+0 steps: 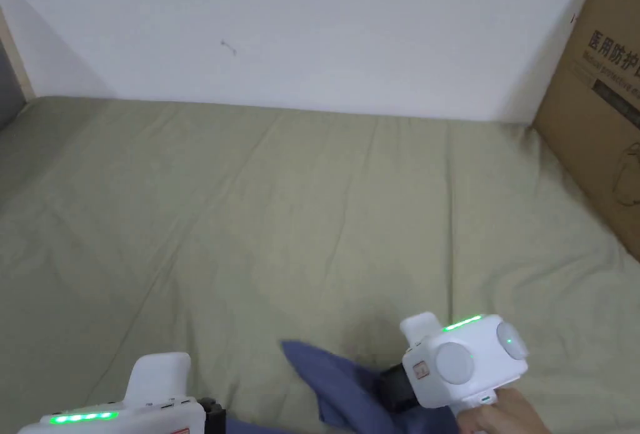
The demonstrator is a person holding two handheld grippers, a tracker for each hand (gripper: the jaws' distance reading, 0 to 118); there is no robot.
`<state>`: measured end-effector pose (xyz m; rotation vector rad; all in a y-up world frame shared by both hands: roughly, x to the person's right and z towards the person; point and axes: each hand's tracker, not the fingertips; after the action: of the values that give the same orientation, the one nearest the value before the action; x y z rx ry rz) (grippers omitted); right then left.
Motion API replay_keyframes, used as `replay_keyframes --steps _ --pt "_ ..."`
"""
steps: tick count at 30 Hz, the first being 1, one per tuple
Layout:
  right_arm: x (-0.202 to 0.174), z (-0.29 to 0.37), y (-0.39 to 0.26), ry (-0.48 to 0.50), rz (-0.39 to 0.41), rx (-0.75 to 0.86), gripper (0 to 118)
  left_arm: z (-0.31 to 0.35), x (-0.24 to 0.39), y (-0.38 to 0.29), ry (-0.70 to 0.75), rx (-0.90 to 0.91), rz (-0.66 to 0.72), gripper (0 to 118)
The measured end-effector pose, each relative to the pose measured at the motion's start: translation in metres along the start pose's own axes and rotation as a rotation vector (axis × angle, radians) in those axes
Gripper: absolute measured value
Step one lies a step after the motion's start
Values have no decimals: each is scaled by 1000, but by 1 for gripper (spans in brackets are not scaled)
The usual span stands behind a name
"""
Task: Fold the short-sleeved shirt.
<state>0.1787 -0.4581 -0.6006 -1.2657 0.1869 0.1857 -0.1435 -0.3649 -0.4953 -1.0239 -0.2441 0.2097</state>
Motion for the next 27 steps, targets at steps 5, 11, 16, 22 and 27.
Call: replay_keyframes --steps 5,11,16,22,27 --pt "-7 30 2 -37 50 60 49 2 -2 3 -7 -7 4 3" --pt "0 39 -9 -48 -93 124 1 10 4 5 5 4 0 3" --pt "25 106 -7 -8 -162 234 1 31 4 7 -8 28 -30 3" --pt "77 227 -29 23 -273 446 2 68 0 14 34 98 -60 3" --pt "116 314 -68 -61 -341 580 2 110 -9 29 90 197 -50 3"
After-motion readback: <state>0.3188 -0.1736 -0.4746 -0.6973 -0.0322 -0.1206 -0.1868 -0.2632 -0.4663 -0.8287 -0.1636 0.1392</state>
